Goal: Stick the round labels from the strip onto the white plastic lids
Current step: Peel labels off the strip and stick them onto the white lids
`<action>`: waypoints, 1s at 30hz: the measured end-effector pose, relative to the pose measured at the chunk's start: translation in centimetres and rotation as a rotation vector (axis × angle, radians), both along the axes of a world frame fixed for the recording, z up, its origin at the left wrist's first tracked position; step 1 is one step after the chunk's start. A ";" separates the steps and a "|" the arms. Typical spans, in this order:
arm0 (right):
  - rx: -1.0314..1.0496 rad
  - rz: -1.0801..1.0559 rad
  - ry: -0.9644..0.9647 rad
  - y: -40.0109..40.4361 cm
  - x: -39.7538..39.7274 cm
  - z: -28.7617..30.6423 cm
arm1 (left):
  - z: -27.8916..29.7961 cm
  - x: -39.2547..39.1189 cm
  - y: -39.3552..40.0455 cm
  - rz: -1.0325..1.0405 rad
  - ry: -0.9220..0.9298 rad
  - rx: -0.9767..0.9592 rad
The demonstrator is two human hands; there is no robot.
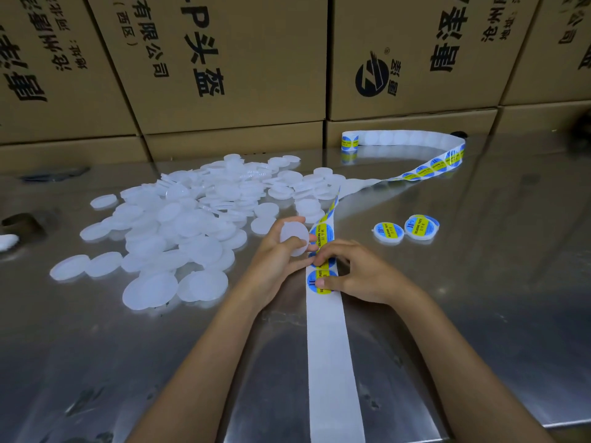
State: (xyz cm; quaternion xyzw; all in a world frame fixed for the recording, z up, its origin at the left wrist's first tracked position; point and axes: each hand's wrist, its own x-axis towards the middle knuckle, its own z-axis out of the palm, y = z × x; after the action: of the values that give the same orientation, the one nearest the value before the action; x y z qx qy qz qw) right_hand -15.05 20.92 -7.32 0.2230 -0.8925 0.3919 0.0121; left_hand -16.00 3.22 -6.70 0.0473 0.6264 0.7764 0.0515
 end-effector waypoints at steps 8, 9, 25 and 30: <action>-0.042 -0.073 0.032 -0.4 0.0 -0.2 | 0.2 0.1 0.1 -0.020 -0.013 -0.025; -0.051 -0.080 0.034 -0.4 0.0 -0.3 | 0.2 0.1 0.1 -0.020 -0.017 -0.030; -0.627 -0.130 -0.177 -1.0 0.4 1.4 | 0.2 -0.1 0.2 0.007 -0.064 0.003; -0.881 -0.174 -0.210 -1.1 0.4 1.7 | 0.3 -0.1 -0.1 -0.010 -0.163 0.239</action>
State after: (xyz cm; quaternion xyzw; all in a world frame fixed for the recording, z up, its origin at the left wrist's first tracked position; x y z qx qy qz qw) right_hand -14.62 19.81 -5.58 0.0802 -0.6526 0.7519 0.0481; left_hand -16.10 3.13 -6.37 -0.0071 0.5228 0.8465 0.1002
